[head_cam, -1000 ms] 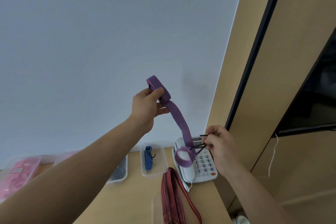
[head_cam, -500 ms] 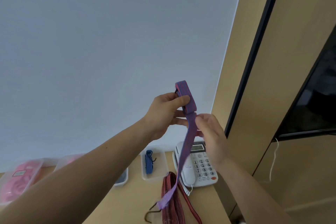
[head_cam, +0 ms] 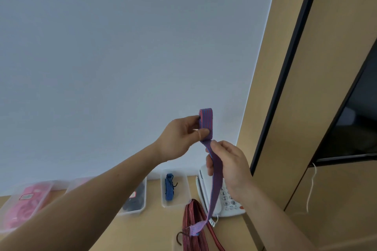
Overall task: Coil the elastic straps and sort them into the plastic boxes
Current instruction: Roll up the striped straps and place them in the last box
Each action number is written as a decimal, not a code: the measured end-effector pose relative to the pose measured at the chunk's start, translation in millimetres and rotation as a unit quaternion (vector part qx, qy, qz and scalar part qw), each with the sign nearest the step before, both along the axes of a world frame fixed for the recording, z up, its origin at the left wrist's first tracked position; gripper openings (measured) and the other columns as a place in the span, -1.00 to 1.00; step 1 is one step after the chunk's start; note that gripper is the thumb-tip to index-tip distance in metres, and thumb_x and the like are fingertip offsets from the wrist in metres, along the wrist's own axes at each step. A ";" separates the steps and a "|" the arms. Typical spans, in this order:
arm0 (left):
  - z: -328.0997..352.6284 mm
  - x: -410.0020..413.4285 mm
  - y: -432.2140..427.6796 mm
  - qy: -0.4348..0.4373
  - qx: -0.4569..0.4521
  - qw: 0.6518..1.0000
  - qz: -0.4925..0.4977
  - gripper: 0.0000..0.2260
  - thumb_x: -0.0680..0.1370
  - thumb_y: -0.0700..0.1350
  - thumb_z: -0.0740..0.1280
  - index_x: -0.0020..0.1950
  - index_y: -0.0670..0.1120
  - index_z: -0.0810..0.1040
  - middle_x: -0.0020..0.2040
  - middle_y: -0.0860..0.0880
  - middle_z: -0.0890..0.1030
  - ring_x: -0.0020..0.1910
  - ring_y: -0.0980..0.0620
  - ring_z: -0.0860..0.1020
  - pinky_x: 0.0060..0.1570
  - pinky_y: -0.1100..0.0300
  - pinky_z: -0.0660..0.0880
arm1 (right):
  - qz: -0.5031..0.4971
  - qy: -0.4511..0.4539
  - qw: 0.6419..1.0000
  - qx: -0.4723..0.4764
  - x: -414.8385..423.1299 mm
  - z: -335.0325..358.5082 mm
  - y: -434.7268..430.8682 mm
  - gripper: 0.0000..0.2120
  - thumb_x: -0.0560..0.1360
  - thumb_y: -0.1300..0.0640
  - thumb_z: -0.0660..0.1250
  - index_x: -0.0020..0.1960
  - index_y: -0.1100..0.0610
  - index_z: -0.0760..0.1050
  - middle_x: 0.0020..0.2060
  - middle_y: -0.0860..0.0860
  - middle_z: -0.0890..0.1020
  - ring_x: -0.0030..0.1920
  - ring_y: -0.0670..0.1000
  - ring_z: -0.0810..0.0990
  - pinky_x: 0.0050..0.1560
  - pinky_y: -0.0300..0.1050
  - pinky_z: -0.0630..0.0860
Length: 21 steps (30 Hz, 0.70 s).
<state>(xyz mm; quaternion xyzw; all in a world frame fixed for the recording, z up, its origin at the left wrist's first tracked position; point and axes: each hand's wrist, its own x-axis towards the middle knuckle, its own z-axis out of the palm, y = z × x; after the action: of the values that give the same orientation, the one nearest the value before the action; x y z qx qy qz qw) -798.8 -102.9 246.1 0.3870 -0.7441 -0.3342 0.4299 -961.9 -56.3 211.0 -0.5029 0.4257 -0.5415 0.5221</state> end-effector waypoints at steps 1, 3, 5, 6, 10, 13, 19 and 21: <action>-2.2 0.7 2.1 -0.040 -0.040 0.998 0.000 -0.81 0.59 -0.10 0.34 0.17 -0.11 0.59 0.00 0.00 0.70 -0.06 0.07 0.67 0.05 0.10 0.56 | -0.001 -0.010 1.000 0.005 0.8 0.8 -0.1 -0.69 0.62 0.01 0.24 -0.16 0.23 0.52 -0.43 0.14 0.58 -0.49 0.06 0.49 -0.46 -0.23 0.45; -7.1 1.7 4.8 -0.120 -0.132 0.984 0.012 -0.79 0.61 -0.07 0.31 0.22 -0.07 0.56 -0.04 0.07 0.68 -0.07 0.09 0.67 0.02 0.10 0.57 | 0.009 -0.030 0.999 0.021 3.1 2.5 -0.4 -0.59 0.59 -0.13 0.24 -0.15 0.20 0.57 -0.41 0.16 0.60 -0.48 0.08 0.51 -0.44 -0.20 0.47; -9.6 2.1 8.1 -0.169 -0.206 0.963 0.025 -0.77 0.62 -0.04 0.27 0.28 0.02 0.53 -0.03 0.18 0.64 -0.17 0.23 0.61 -0.07 0.29 0.53 | 0.019 -0.041 0.998 0.032 5.3 3.1 -1.3 -0.50 0.49 -0.30 0.24 -0.21 0.14 0.62 -0.41 0.17 0.60 -0.47 0.11 0.52 -0.43 -0.17 0.49; -10.3 2.6 9.2 -0.182 -0.235 0.954 0.030 -0.74 0.63 -0.04 0.26 0.31 0.02 0.53 0.02 0.20 0.63 -0.20 0.24 0.58 -0.11 0.33 0.50 | 0.020 -0.041 0.998 0.032 5.8 2.6 -1.9 -0.47 0.43 -0.36 0.24 -0.24 0.10 0.64 -0.42 0.16 0.60 -0.47 0.10 0.53 -0.43 -0.16 0.49; -18.1 5.3 7.6 -0.239 -0.334 0.911 0.040 -0.65 0.57 -0.26 0.36 0.36 -0.16 0.54 0.33 -0.10 0.57 -0.03 -0.06 0.68 -0.08 0.09 0.63 | 0.019 -0.034 0.999 0.028 7.8 -0.6 -4.2 -0.38 0.33 -0.47 0.28 -0.21 0.10 0.67 -0.42 0.15 0.60 -0.48 0.10 0.52 -0.44 -0.16 0.49; -22.7 5.8 4.4 -0.240 -0.374 0.894 0.057 -0.55 0.47 -0.43 0.37 0.36 -0.21 0.54 0.37 -0.16 0.53 0.14 -0.12 0.66 -0.07 -0.01 0.66 | 0.014 -0.050 0.998 0.024 7.8 -3.8 -5.0 -0.33 0.37 -0.36 0.33 -0.04 0.29 0.61 -0.40 0.14 0.59 -0.47 0.09 0.51 -0.43 -0.14 0.48; -15.3 -2.6 3.8 0.085 0.042 0.996 0.000 -0.45 0.54 -0.37 0.22 0.52 -0.07 0.31 0.38 -0.06 0.52 0.13 -0.03 0.65 0.07 0.23 0.57 | 0.005 -0.060 0.998 -0.028 5.2 -1.0 0.7 -0.60 0.38 -0.14 0.38 -0.09 0.22 0.50 -0.35 0.08 0.64 -0.46 0.00 0.51 -0.47 -0.24 0.43; -8.9 -4.2 4.6 0.208 0.205 0.955 -0.052 -0.59 0.55 -0.18 0.26 0.40 -0.17 0.46 0.16 -0.23 0.64 -0.08 -0.12 0.67 -0.04 0.13 0.61 | 0.003 -0.051 0.998 -0.045 5.8 -1.2 1.3 -0.71 0.43 -0.02 0.38 -0.09 0.21 0.50 -0.35 0.08 0.65 -0.47 -0.02 0.51 -0.48 -0.26 0.43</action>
<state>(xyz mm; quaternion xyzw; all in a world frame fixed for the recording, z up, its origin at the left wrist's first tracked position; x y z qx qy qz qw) -803.0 -98.3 237.2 0.3495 -0.5730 -0.5745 0.4685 -956.1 -55.0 209.9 -0.4987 0.3720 -0.5836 0.5219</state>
